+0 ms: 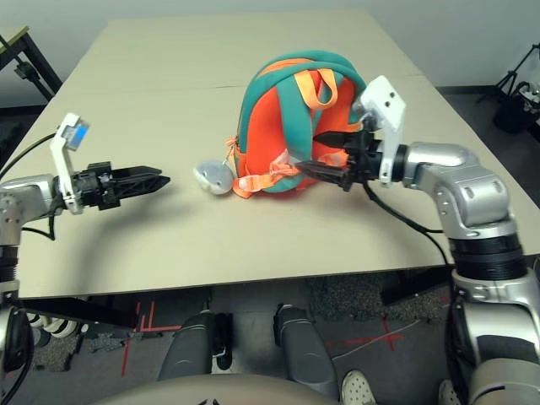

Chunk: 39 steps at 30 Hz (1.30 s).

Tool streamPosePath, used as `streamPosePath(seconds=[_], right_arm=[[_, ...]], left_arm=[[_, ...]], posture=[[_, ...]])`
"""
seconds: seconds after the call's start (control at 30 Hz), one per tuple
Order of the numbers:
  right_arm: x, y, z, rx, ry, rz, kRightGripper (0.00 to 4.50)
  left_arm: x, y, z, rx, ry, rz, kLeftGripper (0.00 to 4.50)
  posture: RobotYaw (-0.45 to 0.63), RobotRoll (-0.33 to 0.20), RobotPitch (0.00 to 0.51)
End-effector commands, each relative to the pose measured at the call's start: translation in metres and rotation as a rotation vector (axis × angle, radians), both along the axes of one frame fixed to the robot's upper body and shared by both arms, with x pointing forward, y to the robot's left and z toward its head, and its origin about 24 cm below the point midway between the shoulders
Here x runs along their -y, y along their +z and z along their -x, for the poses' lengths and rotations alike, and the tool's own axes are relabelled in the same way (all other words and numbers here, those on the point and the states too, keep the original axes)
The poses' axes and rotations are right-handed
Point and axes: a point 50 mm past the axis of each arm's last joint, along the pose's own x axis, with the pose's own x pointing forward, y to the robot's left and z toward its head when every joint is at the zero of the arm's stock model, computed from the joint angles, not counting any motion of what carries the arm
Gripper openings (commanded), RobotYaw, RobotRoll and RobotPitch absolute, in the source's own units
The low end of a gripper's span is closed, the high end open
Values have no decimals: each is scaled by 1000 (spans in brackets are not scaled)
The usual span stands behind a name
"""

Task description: Put the pencil case into the backpack and zip it.

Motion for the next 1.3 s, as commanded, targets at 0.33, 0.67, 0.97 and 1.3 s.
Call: streamPosePath(seconds=[0.33, 0.67, 0.97, 1.3], right_arm=[[85, -14, -25, -7, -391, 19, 4456], [119, -47, -49, 168, -990, -195, 4456], [131, -70, -43, 336, -1384, -395, 4456], [136, -95, -43, 276, -1497, -359, 4456]], left_arm=[[-25, 2, 17, 35, 265, -20, 4500], [-41, -22, -13, 230, 697, -33, 4500], [-57, -57, -31, 323, 1126, -239, 4500], [-31, -63, -53, 357, 1162, -259, 4500]], posture=[[-44, 0, 85], [-41, 0, 109], [-46, 0, 137], [-28, 0, 145]])
